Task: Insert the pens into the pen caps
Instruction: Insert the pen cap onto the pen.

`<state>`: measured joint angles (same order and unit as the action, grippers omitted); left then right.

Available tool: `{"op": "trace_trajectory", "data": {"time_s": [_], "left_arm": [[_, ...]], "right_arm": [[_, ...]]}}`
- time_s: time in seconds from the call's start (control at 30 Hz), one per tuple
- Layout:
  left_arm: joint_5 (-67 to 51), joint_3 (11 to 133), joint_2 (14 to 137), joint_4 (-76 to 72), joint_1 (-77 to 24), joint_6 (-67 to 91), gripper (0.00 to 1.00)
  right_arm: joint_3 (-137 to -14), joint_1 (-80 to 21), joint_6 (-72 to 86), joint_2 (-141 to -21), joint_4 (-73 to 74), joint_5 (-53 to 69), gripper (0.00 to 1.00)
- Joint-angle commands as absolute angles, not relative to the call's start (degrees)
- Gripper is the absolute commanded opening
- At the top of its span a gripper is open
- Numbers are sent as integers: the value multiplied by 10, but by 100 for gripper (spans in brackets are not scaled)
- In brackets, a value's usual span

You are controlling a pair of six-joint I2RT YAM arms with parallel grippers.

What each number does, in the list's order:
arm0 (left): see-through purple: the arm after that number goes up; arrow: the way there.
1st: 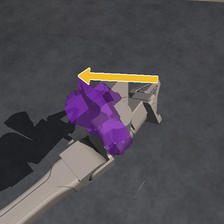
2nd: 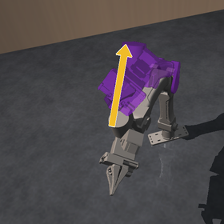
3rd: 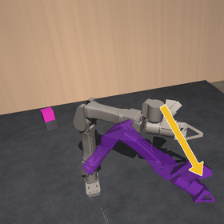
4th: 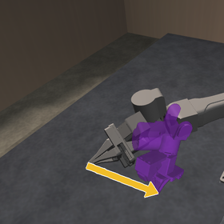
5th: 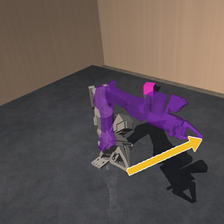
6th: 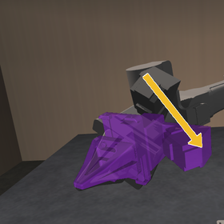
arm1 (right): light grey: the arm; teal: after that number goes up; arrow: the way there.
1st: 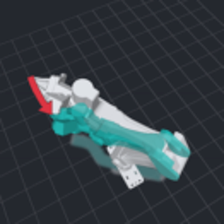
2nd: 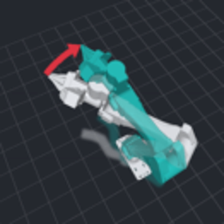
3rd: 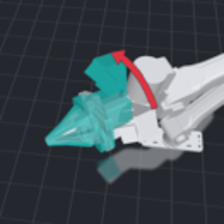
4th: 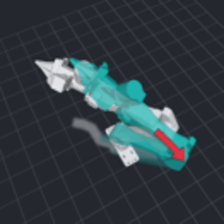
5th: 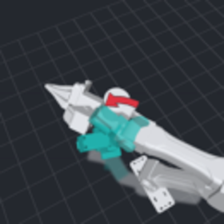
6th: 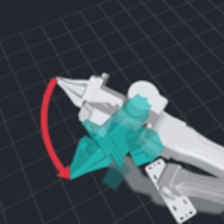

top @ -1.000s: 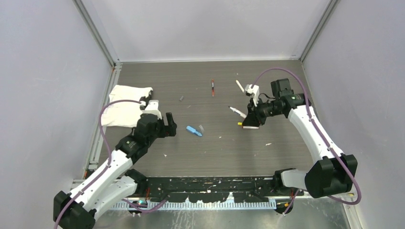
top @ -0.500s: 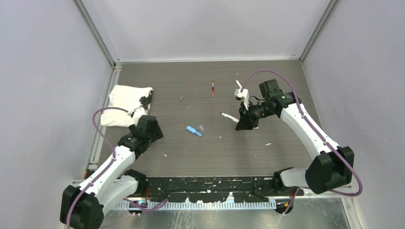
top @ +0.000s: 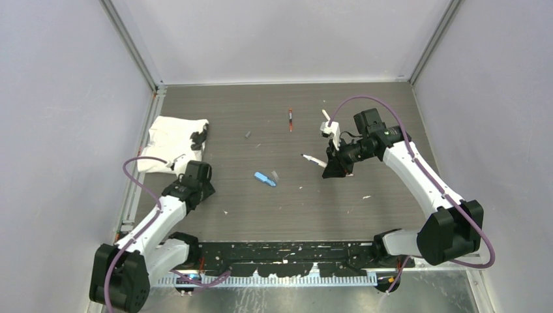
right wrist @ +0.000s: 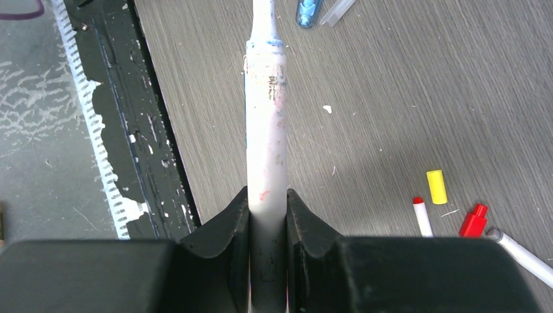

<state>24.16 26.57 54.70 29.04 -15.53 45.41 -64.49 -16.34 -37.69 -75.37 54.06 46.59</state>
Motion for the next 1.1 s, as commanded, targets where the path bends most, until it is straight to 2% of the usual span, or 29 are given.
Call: {"op": "trace_trajectory", "data": {"time_s": [0.0, 0.07, 0.47, 0.67, 0.77, 0.93, 1.07], "left_arm": [[224, 265, 563, 270, -143, 478, 50], [225, 268, 572, 274, -140, 482, 46], [221, 273, 609, 268, -124, 498, 46], [206, 271, 613, 257, -120, 494, 35], [197, 268, 612, 251, -119, 494, 33], [178, 267, 624, 242, -119, 491, 33], [166, 272, 641, 235, -119, 486, 40]], "right_arm": [[-654, -164, -388, -751, 540, 465, 1], [-654, -164, -389, -753, 542, 466, 1], [-657, -164, -394, -753, 548, 464, 1], [-658, -164, -395, -750, 550, 464, 1], [-659, -164, -395, -749, 551, 463, 1], [-660, -163, -396, -746, 553, 462, 1], [-660, -164, -396, -745, 553, 463, 1]]}}
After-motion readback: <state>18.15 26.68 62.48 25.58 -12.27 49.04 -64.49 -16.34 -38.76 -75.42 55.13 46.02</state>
